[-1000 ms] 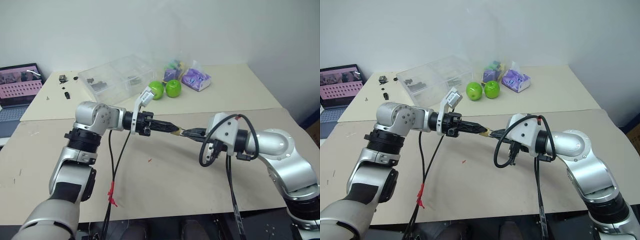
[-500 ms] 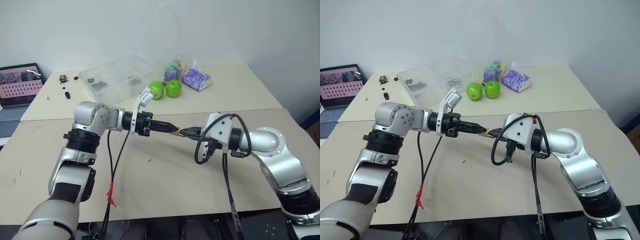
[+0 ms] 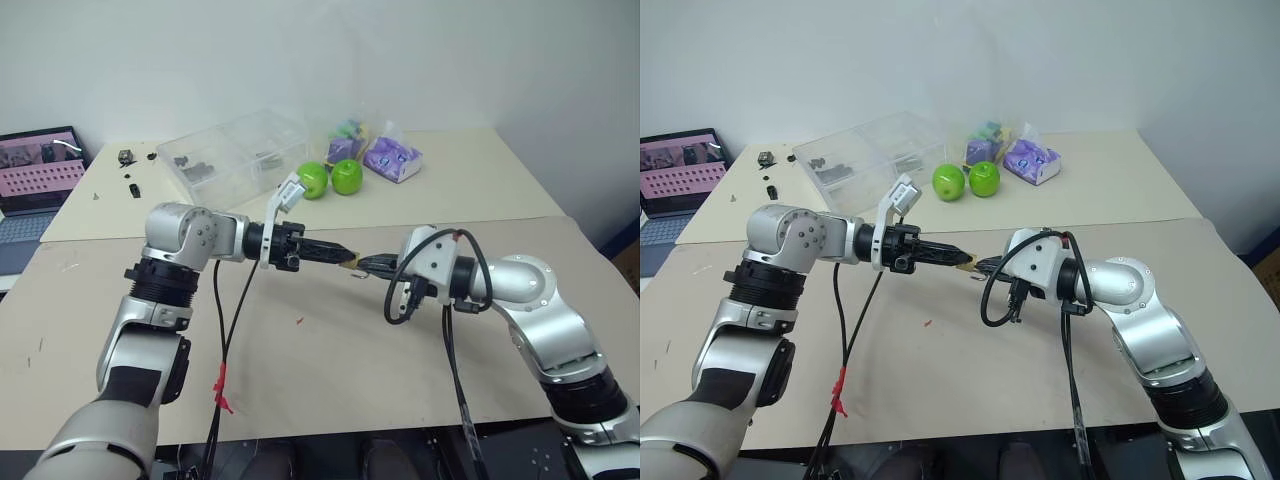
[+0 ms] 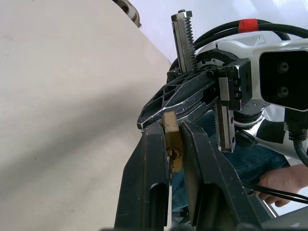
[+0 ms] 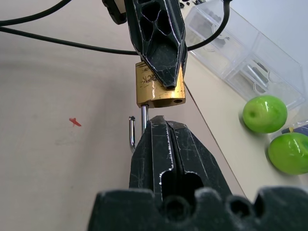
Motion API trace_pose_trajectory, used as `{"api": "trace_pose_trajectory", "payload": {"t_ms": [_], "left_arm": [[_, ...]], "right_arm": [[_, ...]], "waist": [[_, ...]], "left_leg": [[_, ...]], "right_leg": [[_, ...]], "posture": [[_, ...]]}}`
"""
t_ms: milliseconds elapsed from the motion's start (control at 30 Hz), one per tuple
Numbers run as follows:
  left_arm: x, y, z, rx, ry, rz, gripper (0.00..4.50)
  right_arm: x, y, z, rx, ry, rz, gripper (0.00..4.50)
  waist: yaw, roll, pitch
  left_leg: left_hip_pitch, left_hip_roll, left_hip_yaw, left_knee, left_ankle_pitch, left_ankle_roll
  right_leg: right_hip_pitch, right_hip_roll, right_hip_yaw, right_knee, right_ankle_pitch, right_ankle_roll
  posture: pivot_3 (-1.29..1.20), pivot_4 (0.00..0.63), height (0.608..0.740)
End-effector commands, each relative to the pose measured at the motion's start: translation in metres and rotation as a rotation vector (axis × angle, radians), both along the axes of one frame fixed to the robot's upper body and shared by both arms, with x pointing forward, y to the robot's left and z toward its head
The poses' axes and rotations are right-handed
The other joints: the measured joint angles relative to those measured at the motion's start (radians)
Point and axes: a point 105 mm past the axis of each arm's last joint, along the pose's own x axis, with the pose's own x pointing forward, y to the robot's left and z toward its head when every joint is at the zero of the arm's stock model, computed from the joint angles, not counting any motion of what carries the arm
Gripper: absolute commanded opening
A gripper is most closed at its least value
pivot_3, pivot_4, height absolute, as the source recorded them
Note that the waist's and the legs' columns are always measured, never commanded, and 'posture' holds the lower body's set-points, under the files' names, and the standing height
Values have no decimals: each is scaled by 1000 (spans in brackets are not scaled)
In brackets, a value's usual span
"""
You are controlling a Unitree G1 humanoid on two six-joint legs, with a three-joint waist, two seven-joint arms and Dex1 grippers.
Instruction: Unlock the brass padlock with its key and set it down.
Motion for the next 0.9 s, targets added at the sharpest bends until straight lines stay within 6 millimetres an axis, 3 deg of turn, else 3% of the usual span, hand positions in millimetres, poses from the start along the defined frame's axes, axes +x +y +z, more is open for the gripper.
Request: {"api": "trace_pose_trajectory", "payload": {"t_ms": [33,333,467,600,767,900], "left_arm": [[-3,2,15,-42,-39,-12,12],[-3,3,14,-41,-40,-7,12],[-2,6,10,-21,-47,3,12],[-1,19,0,30,-43,37,12],[-3,27,-5,53,-35,42,12],[-3,28,-7,59,-32,42,12]], "right_arm": [[0,4,7,5,-47,32,39],[-2,5,3,14,-27,38,39],[6,-13,0,2,-19,-25,39],[21,-51,3,-43,-33,-135,39],[20,-55,21,13,-23,-120,39],[4,-36,23,24,38,-13,1159]], "waist": [[0,0,0],[0,0,0],[0,0,0],[0,0,0],[-2,0,0],[-1,0,0]], "left_leg": [[0,0,0,0,0,0],[0,0,0,0,0,0],[0,0,0,0,0,0],[0,-1,0,0,0,0],[0,0,0,-1,0,0],[0,1,0,-1,0,0]], "right_leg": [[0,0,0,0,0,0],[0,0,0,0,0,0],[0,0,0,0,0,0],[0,-1,0,0,0,0],[0,0,0,0,0,0],[0,1,0,0,0,0]], "posture": [[0,150,740],[0,150,740],[0,150,740],[0,150,740],[0,150,740],[0,150,740]]}}
